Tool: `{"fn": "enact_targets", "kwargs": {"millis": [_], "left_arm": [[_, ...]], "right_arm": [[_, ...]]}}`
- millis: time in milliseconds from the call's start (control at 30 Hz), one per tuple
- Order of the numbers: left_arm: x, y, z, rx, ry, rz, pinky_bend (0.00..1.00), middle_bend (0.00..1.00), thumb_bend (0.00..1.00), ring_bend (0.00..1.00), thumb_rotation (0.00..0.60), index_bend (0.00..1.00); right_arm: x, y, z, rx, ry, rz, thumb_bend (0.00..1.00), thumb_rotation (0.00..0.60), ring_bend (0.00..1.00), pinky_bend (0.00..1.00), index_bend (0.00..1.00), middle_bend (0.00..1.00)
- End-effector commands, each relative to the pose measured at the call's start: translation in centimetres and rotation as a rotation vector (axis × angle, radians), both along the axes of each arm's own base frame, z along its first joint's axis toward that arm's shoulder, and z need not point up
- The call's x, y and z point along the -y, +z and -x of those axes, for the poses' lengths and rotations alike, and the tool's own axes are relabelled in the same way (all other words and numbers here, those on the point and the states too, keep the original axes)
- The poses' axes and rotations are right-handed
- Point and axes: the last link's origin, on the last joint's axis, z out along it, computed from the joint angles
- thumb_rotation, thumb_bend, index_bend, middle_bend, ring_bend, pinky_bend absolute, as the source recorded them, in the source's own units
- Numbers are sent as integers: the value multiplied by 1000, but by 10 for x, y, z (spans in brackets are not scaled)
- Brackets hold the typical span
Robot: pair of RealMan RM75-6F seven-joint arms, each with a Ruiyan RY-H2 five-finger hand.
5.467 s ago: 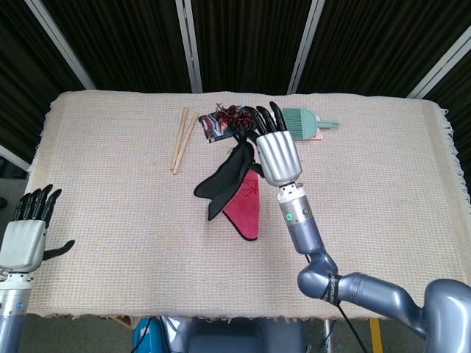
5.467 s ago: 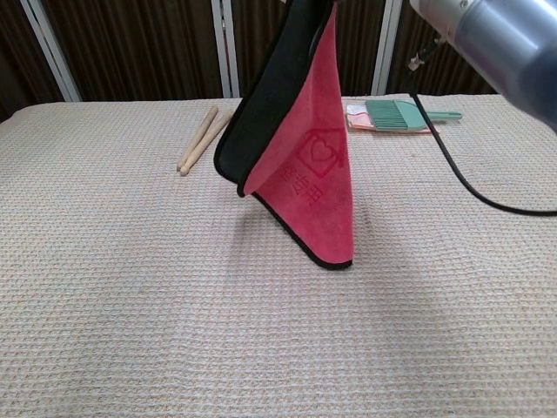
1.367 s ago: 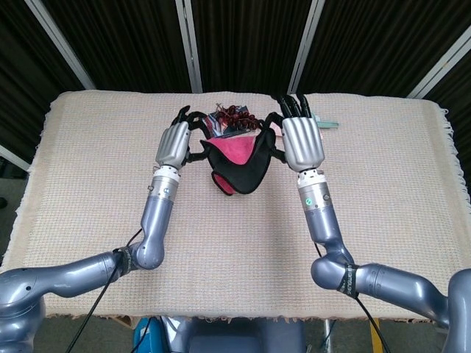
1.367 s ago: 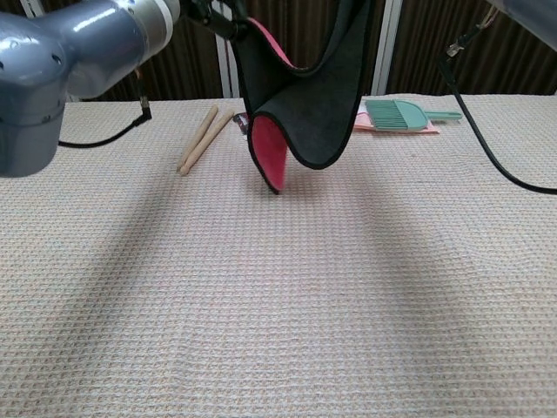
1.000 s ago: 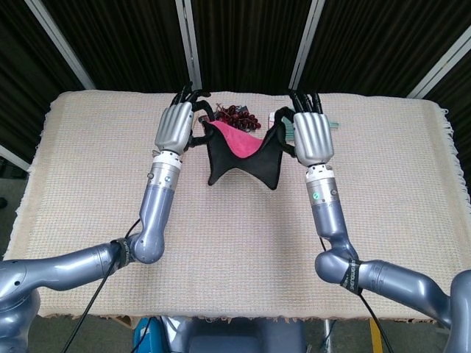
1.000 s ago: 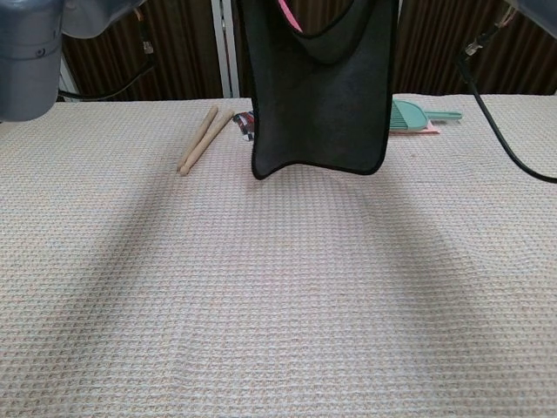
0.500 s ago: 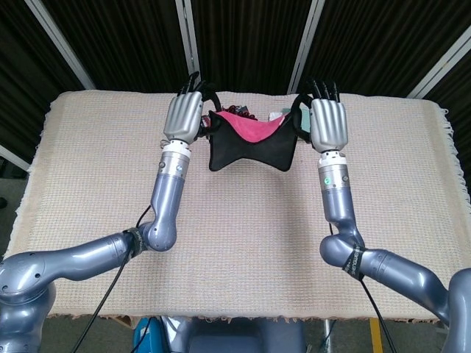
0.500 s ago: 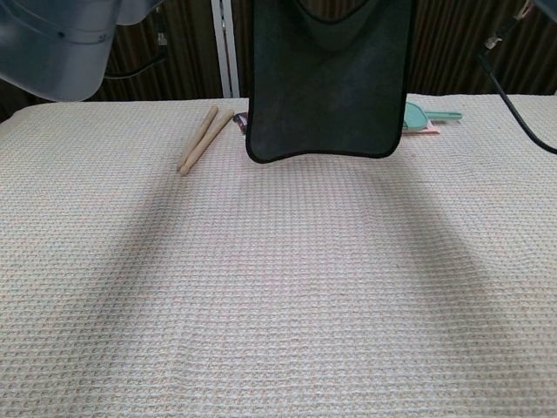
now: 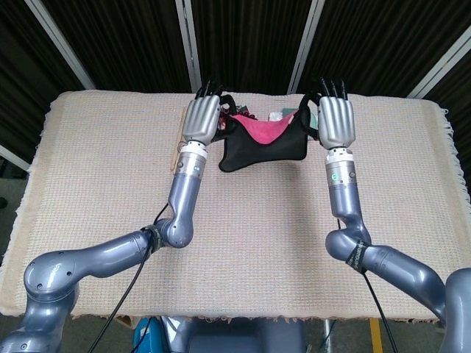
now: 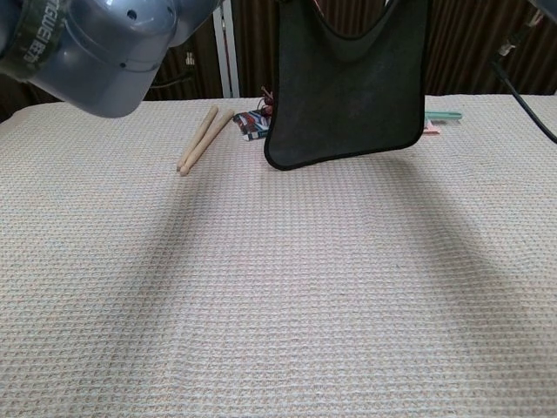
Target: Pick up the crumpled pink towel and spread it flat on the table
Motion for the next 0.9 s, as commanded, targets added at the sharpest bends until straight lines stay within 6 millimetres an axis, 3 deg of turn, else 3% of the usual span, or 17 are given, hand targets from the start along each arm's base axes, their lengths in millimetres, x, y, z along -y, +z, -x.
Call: {"fn": "enact_targets", "kwargs": {"millis": [33, 400, 633, 900], "left_arm": [[16, -8, 19, -10, -2, 27, 123, 222, 525, 7, 600, 627], [71, -9, 48, -35, -24, 86, 123, 220, 524, 7, 600, 629], [104, -4, 72, -88, -14, 131, 123, 215, 524, 7, 600, 626], [130, -13, 96, -142, -4, 190, 123, 215, 523, 7, 600, 626]], "right_arm": [[-17, -3, 11, -25, 6, -15, 561, 600, 138, 16, 539, 182], [-70, -37, 25, -31, 2, -137, 561, 600, 138, 16, 539, 182], [-91, -47, 28, -28, 2, -173, 562, 600, 138, 16, 539, 182], [-110, -56, 35, -19, -6, -202, 561, 600, 138, 16, 539, 183]]}}
